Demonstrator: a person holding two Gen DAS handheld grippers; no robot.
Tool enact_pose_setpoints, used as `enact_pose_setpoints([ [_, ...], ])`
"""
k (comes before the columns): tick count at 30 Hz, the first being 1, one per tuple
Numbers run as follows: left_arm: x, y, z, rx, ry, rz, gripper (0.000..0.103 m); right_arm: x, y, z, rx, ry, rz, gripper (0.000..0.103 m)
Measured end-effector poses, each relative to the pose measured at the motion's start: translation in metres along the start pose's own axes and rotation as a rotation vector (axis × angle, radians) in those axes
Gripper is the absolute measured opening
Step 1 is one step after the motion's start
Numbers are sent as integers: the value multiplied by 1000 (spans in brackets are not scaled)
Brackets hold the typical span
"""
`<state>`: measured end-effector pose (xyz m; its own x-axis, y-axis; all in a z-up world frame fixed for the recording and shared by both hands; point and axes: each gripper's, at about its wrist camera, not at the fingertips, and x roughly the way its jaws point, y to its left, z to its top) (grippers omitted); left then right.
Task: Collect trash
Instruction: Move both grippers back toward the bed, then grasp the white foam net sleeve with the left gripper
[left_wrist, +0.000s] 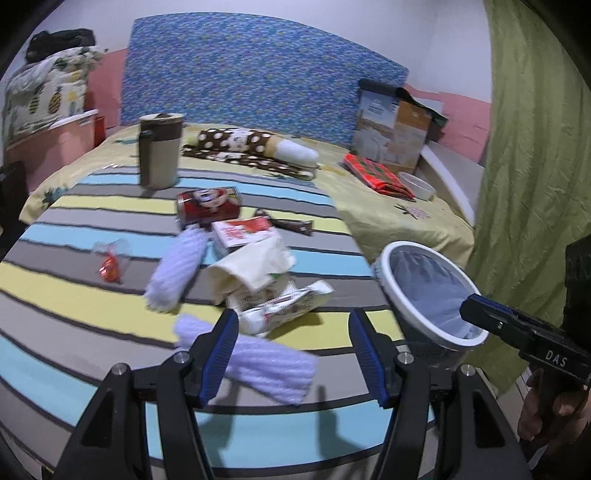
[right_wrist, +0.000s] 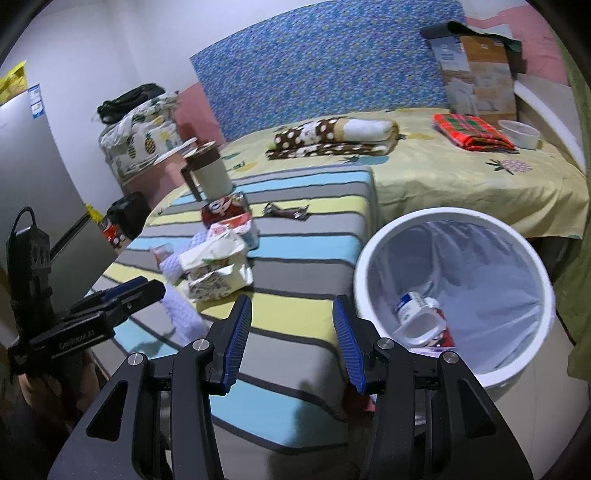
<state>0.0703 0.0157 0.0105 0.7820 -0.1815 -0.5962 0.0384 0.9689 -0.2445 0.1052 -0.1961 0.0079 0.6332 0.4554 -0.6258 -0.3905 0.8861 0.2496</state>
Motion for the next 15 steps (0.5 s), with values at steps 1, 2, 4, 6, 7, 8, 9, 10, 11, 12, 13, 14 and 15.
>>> enact_pose_setpoints([
  [1, 0, 4, -1, -9, 3, 8, 64, 1, 3, -1, -6, 4, 4, 48],
  [2, 0, 9, -3, -17, 5, 15, 64, 2, 5, -1, -12, 10, 9, 48],
  [4, 1, 18, -6, -35, 14, 28, 64, 5, 7, -3, -16, 20, 15, 48],
  [6, 3, 25, -10, -55, 30, 35, 64, 7, 9, -3, -18, 32, 19, 48],
  [7, 4, 27, -13, -63, 38, 34, 64, 8, 10, -4, -18, 35, 18, 48],
  [8, 5, 29, -15, -74, 47, 32, 64, 9, 10, -4, -20, 40, 17, 48],
  [9, 8, 31, -17, -85, 57, 28, 64, 10, 10, -4, -20, 44, 17, 48],
  [10, 10, 32, -19, -99, 70, 21, 64, 10, 11, -4, -21, 46, 17, 48],
  [11, 14, 33, -20, -115, 85, 13, 64, 11, 11, -4, -21, 48, 15, 48],
  [12, 17, 34, -22, -131, 97, 5, 64, 11, 10, -4, -22, 50, 14, 48],
  [13, 20, 35, -23, -149, 109, -8, 64, 12, 11, -4, -21, 52, 13, 48],
  [14, 22, 34, -23, -162, 115, -15, 64, 12, 11, -4, -21, 54, 11, 48],
  [15, 25, 33, -24, -174, 121, -14, 64, 13, 11, -3, -20, 55, 9, 48],
])
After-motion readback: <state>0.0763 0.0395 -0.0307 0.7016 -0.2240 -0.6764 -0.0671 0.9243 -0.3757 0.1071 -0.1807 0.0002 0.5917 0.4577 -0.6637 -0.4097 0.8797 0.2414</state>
